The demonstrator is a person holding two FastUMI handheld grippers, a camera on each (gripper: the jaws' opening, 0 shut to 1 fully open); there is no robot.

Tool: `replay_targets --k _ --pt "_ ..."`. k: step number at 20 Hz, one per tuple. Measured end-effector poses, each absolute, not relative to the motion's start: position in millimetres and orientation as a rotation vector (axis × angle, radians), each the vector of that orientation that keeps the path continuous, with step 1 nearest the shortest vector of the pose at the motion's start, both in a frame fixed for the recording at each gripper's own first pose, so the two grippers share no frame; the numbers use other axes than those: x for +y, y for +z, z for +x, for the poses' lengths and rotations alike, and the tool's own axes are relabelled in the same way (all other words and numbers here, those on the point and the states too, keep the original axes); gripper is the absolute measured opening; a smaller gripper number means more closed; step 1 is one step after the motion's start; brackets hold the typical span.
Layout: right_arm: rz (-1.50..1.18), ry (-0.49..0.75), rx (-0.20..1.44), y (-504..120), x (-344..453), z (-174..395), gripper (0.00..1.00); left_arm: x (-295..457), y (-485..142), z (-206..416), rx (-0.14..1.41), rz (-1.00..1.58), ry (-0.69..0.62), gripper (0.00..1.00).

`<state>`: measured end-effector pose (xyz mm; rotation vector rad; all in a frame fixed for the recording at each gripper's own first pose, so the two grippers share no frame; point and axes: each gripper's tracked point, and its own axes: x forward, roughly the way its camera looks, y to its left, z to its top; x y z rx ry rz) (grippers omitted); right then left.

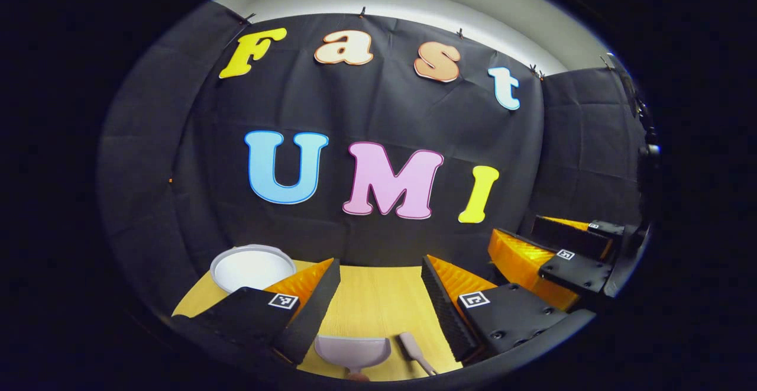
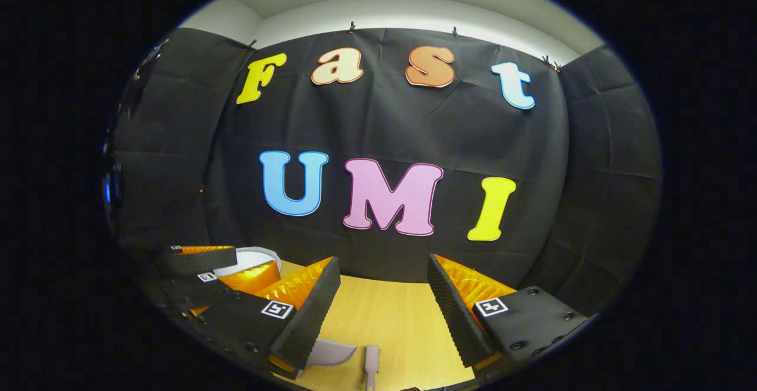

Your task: Pick up the small broom and dustpan from the desktop, sweep the trash into the dustpan with the broom, and then empty the trash into the garbage bin.

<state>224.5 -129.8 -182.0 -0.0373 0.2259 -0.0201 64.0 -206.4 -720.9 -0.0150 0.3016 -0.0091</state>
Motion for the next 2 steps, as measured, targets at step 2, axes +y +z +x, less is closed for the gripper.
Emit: replay_targets --k 2 --pt "-0.042 -0.027 0.217 -177.3 -133.2 223.9 0.89 -199.8 -704.1 61.7 0.265 0.027 0.035 0.81"
